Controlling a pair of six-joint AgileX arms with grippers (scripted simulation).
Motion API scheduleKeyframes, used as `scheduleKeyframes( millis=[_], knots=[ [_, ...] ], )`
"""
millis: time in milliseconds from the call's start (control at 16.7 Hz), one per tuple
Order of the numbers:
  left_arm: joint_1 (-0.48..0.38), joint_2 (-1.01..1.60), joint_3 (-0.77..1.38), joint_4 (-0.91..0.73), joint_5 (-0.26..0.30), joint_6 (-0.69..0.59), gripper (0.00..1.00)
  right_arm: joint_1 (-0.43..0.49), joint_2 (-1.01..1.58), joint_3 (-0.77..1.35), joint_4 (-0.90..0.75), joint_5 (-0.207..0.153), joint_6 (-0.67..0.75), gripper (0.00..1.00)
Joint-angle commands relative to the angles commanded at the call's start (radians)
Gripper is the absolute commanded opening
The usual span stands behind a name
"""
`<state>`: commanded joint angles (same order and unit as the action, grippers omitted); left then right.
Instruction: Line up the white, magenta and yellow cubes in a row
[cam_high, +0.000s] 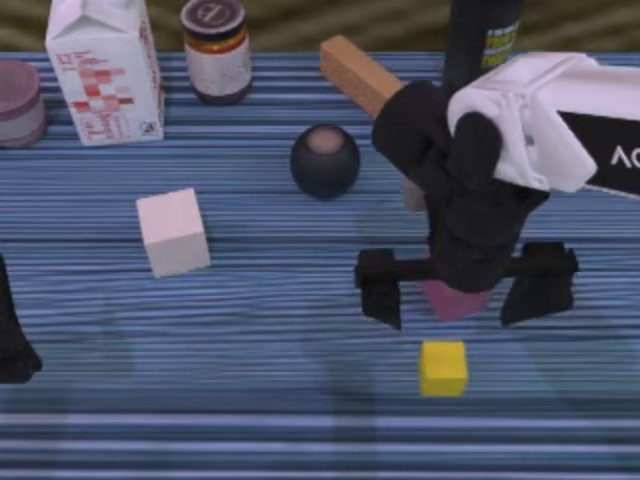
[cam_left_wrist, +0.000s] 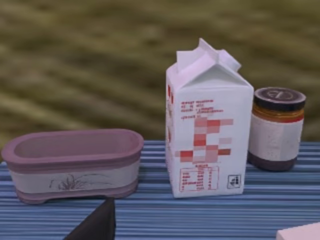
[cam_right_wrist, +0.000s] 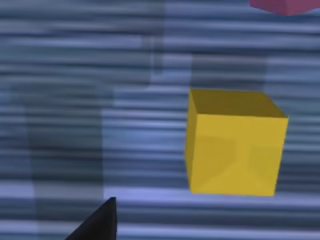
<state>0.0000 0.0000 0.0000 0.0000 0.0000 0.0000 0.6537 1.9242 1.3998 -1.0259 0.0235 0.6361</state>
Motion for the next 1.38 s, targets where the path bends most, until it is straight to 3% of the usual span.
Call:
scheduleKeyframes(
  millis=[660, 1080, 1380],
  knots=[
    [0.0, 0.0, 0.0, 0.0, 0.0, 0.0, 1.0, -0.167, 0.239, 0.323, -0.107, -0.02, -0.471, 1.0],
    [0.0, 0.0, 0.0, 0.0, 0.0, 0.0, 1.0, -0.169, 0.248, 0.318, -0.091, -0.02, -0.48, 1.0],
    [0.0, 0.0, 0.0, 0.0, 0.0, 0.0, 1.0, -0.171, 0.321, 0.214, 0.094, -0.02, -0.48, 1.0]
  ],
)
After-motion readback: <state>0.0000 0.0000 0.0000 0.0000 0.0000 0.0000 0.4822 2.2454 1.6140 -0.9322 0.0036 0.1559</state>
